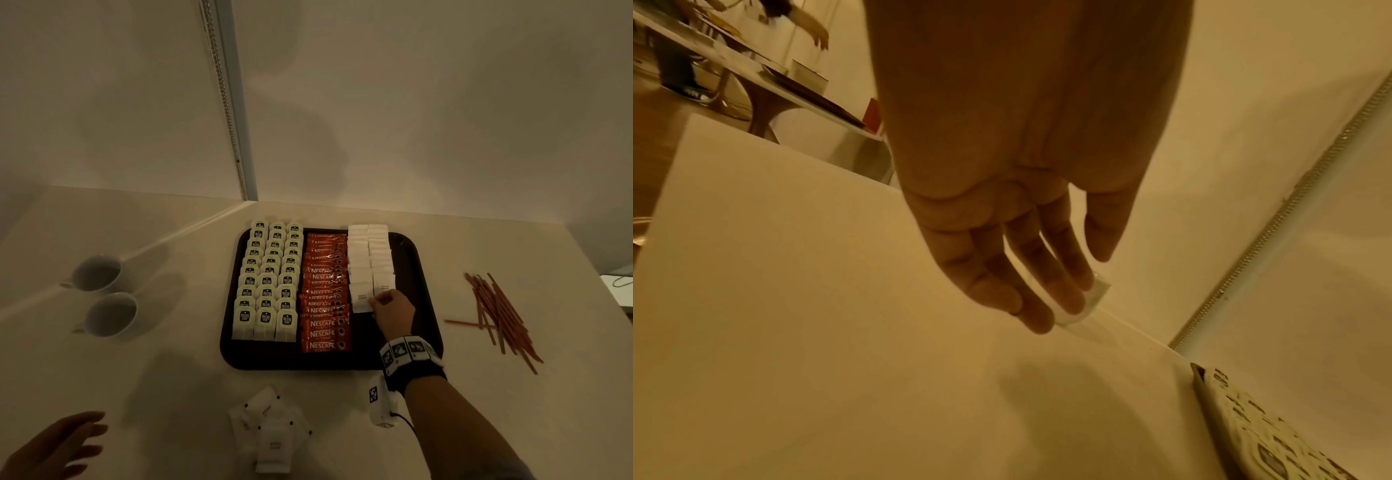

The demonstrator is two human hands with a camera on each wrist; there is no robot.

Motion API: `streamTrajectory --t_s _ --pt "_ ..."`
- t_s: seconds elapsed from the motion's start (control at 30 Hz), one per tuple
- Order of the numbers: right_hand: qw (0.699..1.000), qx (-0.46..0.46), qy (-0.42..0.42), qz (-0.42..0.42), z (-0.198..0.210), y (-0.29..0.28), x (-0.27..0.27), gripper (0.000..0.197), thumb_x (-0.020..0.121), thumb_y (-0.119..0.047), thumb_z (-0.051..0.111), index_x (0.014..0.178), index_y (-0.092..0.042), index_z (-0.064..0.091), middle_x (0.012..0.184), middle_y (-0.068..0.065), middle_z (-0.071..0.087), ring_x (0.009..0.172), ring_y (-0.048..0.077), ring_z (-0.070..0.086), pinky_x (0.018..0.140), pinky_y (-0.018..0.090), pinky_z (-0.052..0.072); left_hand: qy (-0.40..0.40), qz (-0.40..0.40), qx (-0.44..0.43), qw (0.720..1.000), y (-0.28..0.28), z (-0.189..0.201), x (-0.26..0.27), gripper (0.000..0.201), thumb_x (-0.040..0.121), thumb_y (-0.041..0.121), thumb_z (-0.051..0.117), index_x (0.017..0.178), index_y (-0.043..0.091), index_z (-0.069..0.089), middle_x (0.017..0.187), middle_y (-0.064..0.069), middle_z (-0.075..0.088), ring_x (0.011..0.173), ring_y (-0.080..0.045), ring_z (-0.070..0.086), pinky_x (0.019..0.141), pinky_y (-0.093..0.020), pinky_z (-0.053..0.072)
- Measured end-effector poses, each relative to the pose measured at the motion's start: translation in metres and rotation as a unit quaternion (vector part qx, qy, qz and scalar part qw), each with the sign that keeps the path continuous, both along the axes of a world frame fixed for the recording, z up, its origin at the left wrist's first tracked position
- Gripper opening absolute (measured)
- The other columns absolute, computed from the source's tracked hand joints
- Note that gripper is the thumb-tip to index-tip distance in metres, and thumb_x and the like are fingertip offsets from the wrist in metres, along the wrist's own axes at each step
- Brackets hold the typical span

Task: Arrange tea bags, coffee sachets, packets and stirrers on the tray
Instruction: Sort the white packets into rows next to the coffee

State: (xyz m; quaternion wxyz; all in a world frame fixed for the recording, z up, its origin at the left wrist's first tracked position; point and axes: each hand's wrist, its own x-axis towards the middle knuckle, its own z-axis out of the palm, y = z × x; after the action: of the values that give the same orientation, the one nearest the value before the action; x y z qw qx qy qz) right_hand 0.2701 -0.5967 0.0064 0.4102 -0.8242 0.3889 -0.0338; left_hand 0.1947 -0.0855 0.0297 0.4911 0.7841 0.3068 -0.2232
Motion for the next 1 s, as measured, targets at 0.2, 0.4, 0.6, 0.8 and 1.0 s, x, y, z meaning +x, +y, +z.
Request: streamTrajectory --t_s 0.2,0.4,0.6,0.8,1.0 --pt "0.999 -0.018 -0.034 0.021 0.017 0.008 -0.001 0.014 0.085 -0.015 0.066 0.094 -0.008 0.058 0.094 0.006 0.061 0.091 0.021 0.060 0.076 0.026 0.046 -0.030 0.004 -0.010 0.999 0.000 0.003 -0.026 0.021 0.099 0.012 0.043 0.103 0.010 0.063 0.102 -0.016 0.065 0.085 -0.035 0.058 0.069 -0.035 0.042" --pt "0.918 0.090 0.000 0.387 0.077 0.072 -0.038 0.016 0.087 -0.027 0.065 0.100 -0.019 0.059 0.099 -0.006 0.061 0.090 0.006 0.058 0.072 0.013 0.044 -0.046 0.017 -0.039 0.998 -0.010 0.003 -0.057 0.018 0.097 0.013 0.048 0.100 0.011 0.066 0.096 -0.014 0.069 0.083 -0.035 0.061 0.070 -0.034 0.045" --pt "0.769 -0.093 0.216 0.594 0.056 0.138 -0.104 0.087 0.070 -0.061 0.069 0.139 -0.019 0.034 0.144 0.003 0.032 0.127 0.021 0.035 0.104 0.036 0.038 -0.047 -0.001 -0.067 0.997 -0.017 -0.003 -0.083 0.018 0.097 0.004 0.046 0.096 0.004 0.064 0.091 -0.018 0.066 0.077 -0.033 0.059 0.064 -0.032 0.042" --pt "0.801 -0.148 0.182 0.551 0.032 0.166 -0.124 0.113 0.054 -0.063 0.077 0.141 -0.019 0.020 0.145 0.002 0.020 0.125 0.022 0.027 0.096 0.045 0.045 -0.043 -0.002 -0.059 0.997 0.001 -0.017 -0.097 0.018 0.096 0.003 0.047 0.100 0.004 0.064 0.090 -0.017 0.067 0.072 -0.031 0.059 0.053 -0.022 0.051" --pt "0.836 -0.066 0.203 0.506 0.032 0.157 -0.120 0.076 0.070 -0.037 0.078 0.131 -0.016 0.039 0.129 0.003 0.040 0.115 0.019 0.041 0.095 0.031 0.043 -0.049 -0.002 -0.065 0.997 0.012 -0.018 -0.100 0.017 0.095 0.005 0.049 0.098 0.008 0.065 0.092 -0.017 0.068 0.077 -0.034 0.062 0.048 -0.013 0.050"
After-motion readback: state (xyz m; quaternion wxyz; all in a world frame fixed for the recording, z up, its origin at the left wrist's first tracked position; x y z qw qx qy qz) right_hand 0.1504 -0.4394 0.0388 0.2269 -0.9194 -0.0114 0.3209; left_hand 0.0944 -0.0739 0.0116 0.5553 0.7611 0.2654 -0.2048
